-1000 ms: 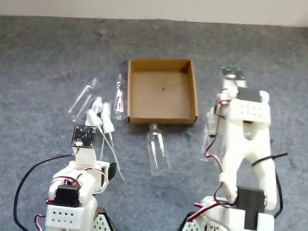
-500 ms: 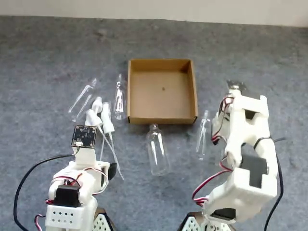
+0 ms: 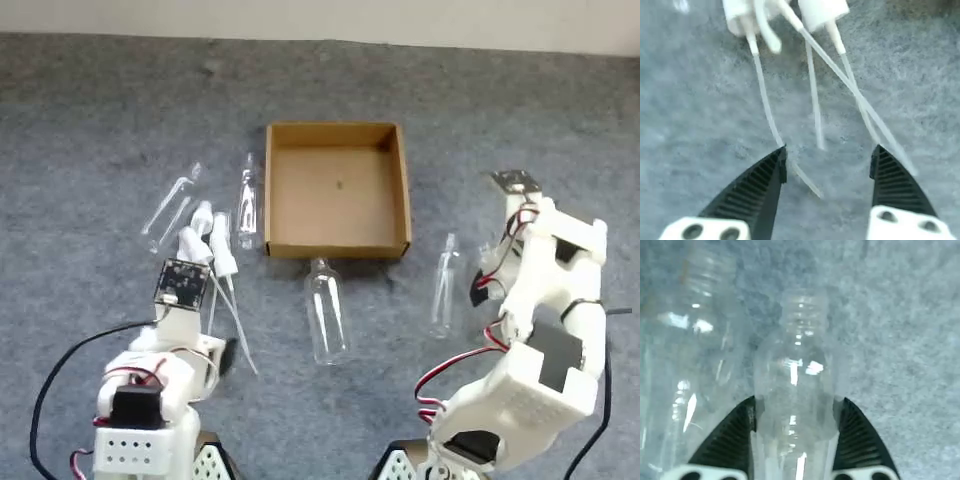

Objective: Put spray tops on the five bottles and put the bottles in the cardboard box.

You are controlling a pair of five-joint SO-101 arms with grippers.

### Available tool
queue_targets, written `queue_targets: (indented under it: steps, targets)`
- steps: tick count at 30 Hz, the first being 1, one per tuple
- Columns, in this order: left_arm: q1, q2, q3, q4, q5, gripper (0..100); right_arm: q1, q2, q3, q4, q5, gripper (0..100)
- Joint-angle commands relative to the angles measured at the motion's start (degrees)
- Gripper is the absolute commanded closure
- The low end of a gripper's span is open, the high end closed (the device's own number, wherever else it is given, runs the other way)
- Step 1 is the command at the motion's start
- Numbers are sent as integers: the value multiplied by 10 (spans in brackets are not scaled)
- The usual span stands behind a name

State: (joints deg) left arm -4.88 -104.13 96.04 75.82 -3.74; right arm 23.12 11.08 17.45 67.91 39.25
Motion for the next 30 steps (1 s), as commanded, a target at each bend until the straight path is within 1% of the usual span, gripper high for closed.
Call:
queue_targets:
  steps: [1,4,6,8,10,11,13,15,20,22,24,27,30]
  targets:
    - [-144,-6,-7,-81,-211,779,30,2,-15,-12,38,995]
    - [-243,-6,-23,-148,-218,779,42,2,-16,-9,35,995]
    - [-293,-5,-38,-195,-218,779,45,1,-16,-9,25,995]
    - [-320,-4,-66,-216,-220,779,42,1,-16,-7,11,995]
    - [-322,-2,-118,-195,-251,779,40,1,-16,-7,-9,995]
    - [-320,-1,-147,-168,-265,779,38,0,-18,-7,-19,995]
    - [-296,22,-211,-108,-269,781,31,3,-33,-7,-44,995]
    - [-271,81,-276,-55,-269,782,30,5,-46,-7,-68,995]
    - [-229,343,-491,60,-267,783,30,4,-51,-7,-79,995]
    - [-202,451,-574,99,-261,783,30,4,-50,-7,-79,989]
    - [-174,544,-644,117,-236,783,30,4,-50,-7,-78,959]
    - [-125,655,-737,116,-174,783,30,2,-51,-7,-78,911]
    - [-69,750,-806,116,-109,783,33,2,-52,-7,-78,904]
